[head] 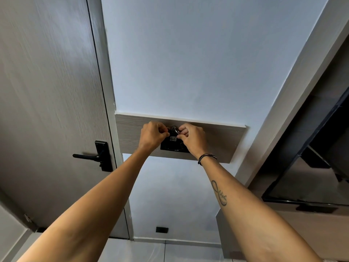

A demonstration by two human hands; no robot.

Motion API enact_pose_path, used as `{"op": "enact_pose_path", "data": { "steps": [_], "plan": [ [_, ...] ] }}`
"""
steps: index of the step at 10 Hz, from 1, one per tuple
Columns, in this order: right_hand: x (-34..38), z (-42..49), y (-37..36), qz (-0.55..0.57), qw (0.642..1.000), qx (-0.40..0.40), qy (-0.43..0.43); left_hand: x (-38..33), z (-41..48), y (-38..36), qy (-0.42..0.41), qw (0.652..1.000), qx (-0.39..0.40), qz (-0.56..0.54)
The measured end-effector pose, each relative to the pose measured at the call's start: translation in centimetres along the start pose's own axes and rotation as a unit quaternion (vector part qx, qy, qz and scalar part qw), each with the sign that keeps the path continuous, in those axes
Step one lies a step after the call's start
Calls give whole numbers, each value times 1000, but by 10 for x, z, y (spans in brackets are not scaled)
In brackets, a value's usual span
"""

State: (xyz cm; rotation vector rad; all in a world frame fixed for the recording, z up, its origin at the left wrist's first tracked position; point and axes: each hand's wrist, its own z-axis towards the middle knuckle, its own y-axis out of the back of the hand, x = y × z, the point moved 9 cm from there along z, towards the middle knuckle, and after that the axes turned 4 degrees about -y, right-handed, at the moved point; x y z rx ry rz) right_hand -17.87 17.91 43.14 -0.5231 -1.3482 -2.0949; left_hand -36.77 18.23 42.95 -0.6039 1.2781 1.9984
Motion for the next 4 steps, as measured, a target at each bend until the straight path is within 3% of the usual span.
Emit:
{"op": "enact_pose_path", "data": {
  "steps": [4],
  "plan": [
    [25, -12, 16, -172, 978, -62, 96, -19, -10, 8, -93, 987, -25, 128]
  ]
}}
